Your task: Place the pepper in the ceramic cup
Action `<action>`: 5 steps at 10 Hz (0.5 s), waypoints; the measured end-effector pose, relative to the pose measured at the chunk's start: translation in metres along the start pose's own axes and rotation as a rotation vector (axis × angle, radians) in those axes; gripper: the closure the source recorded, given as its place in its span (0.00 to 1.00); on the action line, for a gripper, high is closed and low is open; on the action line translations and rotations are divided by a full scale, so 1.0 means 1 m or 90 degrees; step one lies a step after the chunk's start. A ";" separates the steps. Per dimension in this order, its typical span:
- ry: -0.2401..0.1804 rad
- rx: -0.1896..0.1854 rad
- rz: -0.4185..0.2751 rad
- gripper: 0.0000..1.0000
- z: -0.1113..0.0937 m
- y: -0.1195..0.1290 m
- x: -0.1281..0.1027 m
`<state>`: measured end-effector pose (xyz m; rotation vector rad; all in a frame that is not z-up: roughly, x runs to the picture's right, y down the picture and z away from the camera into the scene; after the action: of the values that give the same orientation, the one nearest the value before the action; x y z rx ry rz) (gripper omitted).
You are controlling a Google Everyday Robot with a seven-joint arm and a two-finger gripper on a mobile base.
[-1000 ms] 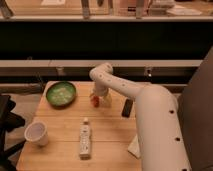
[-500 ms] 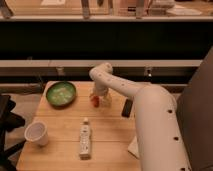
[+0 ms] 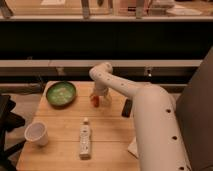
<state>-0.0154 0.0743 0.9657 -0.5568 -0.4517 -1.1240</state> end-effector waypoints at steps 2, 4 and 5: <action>-0.001 -0.001 -0.001 0.50 0.000 0.001 0.002; -0.003 -0.003 0.001 0.57 -0.001 0.003 0.004; -0.003 -0.004 0.001 0.65 0.000 0.003 0.005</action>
<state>-0.0105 0.0720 0.9676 -0.5653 -0.4525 -1.1228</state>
